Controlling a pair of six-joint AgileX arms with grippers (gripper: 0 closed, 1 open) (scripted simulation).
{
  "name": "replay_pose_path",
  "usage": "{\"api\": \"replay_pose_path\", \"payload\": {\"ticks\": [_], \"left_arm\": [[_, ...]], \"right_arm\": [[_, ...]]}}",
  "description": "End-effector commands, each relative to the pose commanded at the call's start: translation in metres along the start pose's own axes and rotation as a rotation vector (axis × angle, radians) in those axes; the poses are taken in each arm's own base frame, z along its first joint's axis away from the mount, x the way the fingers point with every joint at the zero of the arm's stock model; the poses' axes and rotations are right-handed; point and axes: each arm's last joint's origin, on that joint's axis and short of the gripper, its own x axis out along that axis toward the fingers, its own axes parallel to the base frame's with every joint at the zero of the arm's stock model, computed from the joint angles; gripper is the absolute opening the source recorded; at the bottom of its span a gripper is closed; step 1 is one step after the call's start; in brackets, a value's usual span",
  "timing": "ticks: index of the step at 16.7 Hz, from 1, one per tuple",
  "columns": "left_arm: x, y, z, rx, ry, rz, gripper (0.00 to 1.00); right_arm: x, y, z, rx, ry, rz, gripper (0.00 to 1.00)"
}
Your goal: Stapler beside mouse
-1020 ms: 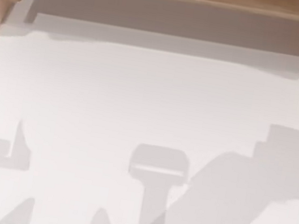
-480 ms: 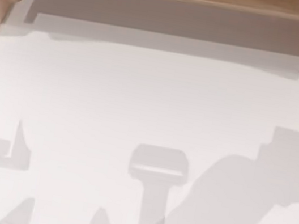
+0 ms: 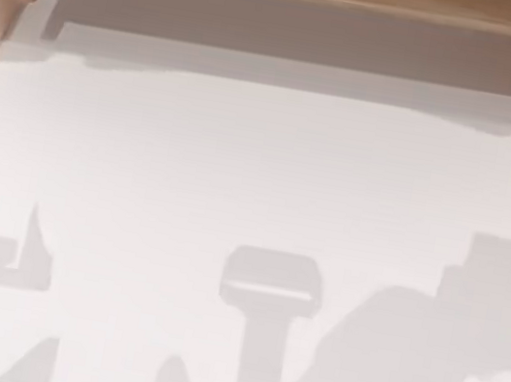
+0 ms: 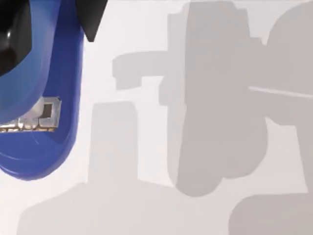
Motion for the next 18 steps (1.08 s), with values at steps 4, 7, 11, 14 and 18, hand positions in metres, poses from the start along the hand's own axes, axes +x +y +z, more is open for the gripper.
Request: {"api": "replay_pose_path", "payload": {"ticks": [4,7,11,14,18], "left_arm": [[0.0,0.0,0.0,0.0,0.0,0.0,1.0],[0.0,0.0,0.0,0.0,0.0,0.0,1.0],[0.0,0.0,0.0,0.0,0.0,0.0,1.0],[0.0,0.0,0.0,0.0,0.0,0.0,1.0],[0.0,0.0,0.0,0.0,0.0,0.0,1.0]], "right_arm": [[-0.006,-0.006,0.0,0.017,-0.023,-0.015,0.0],[-0.005,-0.006,0.004,0.001,-0.044,-0.018,0.0],[0.007,0.001,0.014,-0.044,-0.061,-0.006,0.0],[0.022,0.011,0.021,-0.086,-0.061,0.014,0.0],[0.046,0.021,0.021,-0.118,-0.023,0.04,0.0]]}}
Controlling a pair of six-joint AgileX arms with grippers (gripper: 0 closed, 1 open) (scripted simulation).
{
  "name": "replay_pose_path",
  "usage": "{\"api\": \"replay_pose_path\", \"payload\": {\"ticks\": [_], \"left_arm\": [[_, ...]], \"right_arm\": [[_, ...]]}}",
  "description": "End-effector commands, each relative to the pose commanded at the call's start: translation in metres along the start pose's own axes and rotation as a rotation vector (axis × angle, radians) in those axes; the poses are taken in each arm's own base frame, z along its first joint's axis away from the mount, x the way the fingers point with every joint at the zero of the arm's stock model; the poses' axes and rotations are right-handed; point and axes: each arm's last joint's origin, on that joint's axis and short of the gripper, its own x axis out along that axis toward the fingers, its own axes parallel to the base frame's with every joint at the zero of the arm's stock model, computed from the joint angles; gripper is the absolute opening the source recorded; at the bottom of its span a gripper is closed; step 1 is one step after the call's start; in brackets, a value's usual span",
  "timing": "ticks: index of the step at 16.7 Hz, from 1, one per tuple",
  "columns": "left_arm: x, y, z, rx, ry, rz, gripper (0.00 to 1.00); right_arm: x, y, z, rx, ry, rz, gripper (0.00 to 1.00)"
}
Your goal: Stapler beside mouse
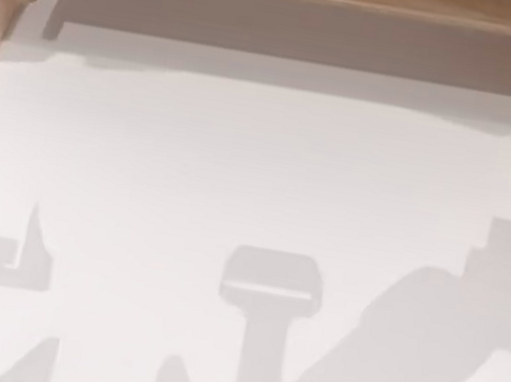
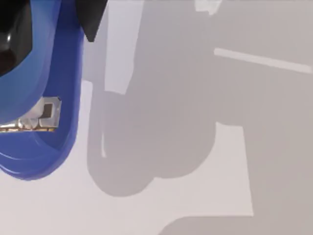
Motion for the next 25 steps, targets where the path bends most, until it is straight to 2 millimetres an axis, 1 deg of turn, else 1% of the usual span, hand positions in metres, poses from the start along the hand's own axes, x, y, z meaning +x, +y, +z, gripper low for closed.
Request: {"api": "replay_pose_path", "payload": {"ticks": [1,6,19,20,25], "left_arm": [[0.0,0.0,0.0,0.0,0.0,0.0,1.0],[0.0,0.0,0.0,0.0,0.0,0.0,1.0],[0.0,0.0,0.0,0.0,0.0,0.0,1.0],[0.0,0.0,0.0,0.0,0.0,0.0,1.0],[0.0,0.0,0.0,0.0,0.0,0.0,1.0]], "right_arm": [[0.0056,0.0012,-0.0013,-0.002,0.016,0.006,0.0],[0.0063,0.0013,-0.0014,-0.002,0.018,0.007,0.0],[0.0063,0.0013,-0.0014,-0.002,0.018,0.007,0.98],[0.0063,0.0013,-0.0014,-0.002,0.018,0.007,1.0],[0.0063,0.0013,-0.0014,-0.002,0.018,0.007,1.0]]}}
